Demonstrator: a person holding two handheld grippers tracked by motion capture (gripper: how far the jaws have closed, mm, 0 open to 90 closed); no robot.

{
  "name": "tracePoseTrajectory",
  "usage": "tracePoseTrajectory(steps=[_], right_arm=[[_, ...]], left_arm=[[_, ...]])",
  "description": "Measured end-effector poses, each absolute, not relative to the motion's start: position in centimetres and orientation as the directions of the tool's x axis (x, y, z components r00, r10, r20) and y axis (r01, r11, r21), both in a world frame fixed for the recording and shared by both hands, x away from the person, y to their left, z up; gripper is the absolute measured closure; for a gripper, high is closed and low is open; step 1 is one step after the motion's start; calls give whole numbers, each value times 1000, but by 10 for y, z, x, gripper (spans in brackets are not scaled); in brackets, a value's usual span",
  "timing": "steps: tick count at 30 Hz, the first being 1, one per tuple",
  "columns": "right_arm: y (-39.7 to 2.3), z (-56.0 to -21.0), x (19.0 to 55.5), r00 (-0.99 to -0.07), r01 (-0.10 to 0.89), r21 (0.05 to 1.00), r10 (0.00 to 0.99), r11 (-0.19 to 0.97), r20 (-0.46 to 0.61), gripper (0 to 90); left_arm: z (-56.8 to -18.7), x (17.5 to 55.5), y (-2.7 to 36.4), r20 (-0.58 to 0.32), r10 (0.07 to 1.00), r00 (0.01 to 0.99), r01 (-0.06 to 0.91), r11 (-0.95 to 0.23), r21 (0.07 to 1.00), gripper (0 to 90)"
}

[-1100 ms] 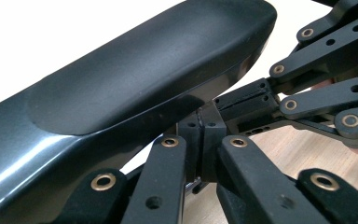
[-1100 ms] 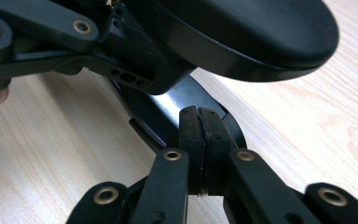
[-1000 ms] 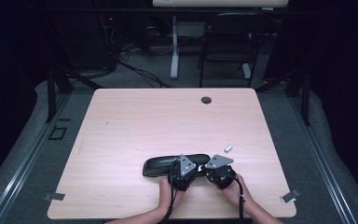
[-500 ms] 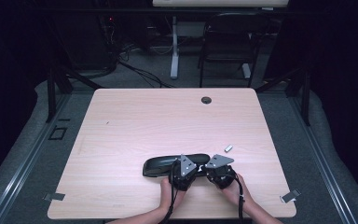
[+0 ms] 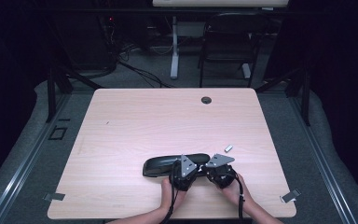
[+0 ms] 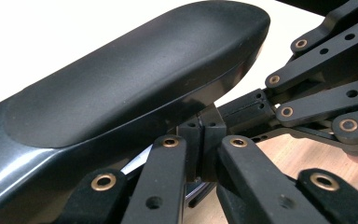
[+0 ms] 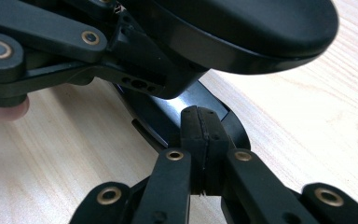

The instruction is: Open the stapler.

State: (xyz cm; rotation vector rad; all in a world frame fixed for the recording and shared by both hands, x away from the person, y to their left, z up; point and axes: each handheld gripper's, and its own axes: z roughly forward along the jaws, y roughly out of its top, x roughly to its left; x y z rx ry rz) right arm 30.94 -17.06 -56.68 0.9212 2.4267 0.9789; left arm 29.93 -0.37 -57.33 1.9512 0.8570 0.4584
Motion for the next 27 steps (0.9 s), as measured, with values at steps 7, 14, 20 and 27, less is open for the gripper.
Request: tracePoseTrajectory(steps=[7,14,20,27], right_arm=[[-170,-567,310,-720,434,720,689,542,-84,900],[-170,-566,310,-719,437,714,689,547,-87,900],[-171,-567,310,-717,441,721,693,534,-74,900],[-171,-566,311,-717,451,714,693,536,-68,900]], left_arm=[[-573,300,-5,-39,723,690,387,-324,863,900],[-573,299,-11,-38,720,693,380,-320,868,900],[-573,299,-11,-45,727,685,390,-314,866,900],[-573,299,-10,-19,720,694,371,-334,867,900]])
